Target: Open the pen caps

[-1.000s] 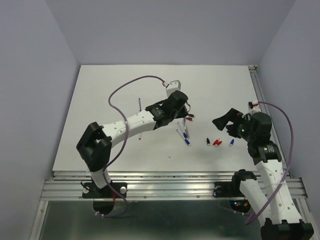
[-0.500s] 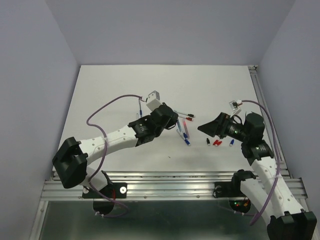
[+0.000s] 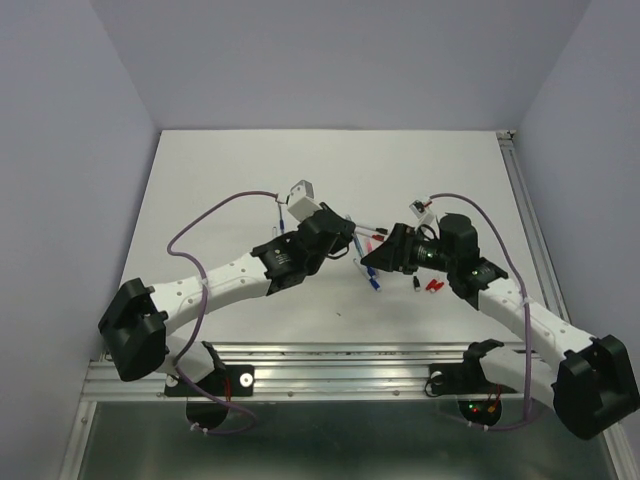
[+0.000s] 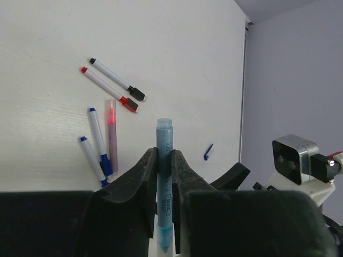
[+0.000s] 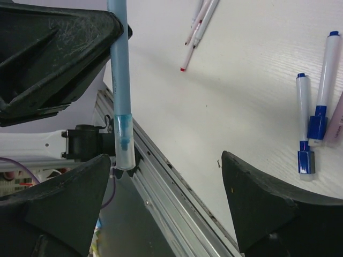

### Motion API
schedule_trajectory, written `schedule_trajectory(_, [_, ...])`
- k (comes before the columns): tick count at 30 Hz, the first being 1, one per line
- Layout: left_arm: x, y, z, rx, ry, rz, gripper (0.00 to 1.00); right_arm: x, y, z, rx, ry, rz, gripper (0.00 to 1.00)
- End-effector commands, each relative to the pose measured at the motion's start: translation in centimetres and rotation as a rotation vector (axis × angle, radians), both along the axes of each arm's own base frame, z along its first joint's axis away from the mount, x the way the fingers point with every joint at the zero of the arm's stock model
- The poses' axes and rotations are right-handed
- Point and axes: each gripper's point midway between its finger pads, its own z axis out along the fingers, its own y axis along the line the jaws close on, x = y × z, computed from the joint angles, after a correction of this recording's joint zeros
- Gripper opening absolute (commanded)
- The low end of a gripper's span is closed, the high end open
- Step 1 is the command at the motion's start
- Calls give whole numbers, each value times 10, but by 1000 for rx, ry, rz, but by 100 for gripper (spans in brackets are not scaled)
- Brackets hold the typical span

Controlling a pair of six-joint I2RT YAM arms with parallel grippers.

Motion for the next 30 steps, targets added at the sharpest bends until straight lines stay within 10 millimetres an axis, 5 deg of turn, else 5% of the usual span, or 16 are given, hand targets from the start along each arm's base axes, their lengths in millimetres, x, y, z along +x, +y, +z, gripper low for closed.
schedule_trajectory(1, [5, 2, 17, -30, -46, 26, 0, 18, 21, 50, 90, -145, 33, 88])
schedule_trajectory(5, [5, 1, 16, -26, -46, 25, 0, 19, 32, 51, 110, -134, 60, 82])
schedule_trajectory(20, [9, -9, 11, -2, -58, -5, 0, 17, 44, 38, 145, -64, 106, 21])
schedule_trajectory(23, [14, -9, 8, 6, -66, 5, 0, 10, 44, 34, 153, -51, 127, 1])
schedule_trajectory(28, [39, -5, 11, 27, -125, 38, 0, -18, 45, 14, 141, 37, 199, 1])
schedule_trajectory(30, [68, 2, 16, 46, -162, 80, 0, -41, 49, 5, 131, 88, 263, 1])
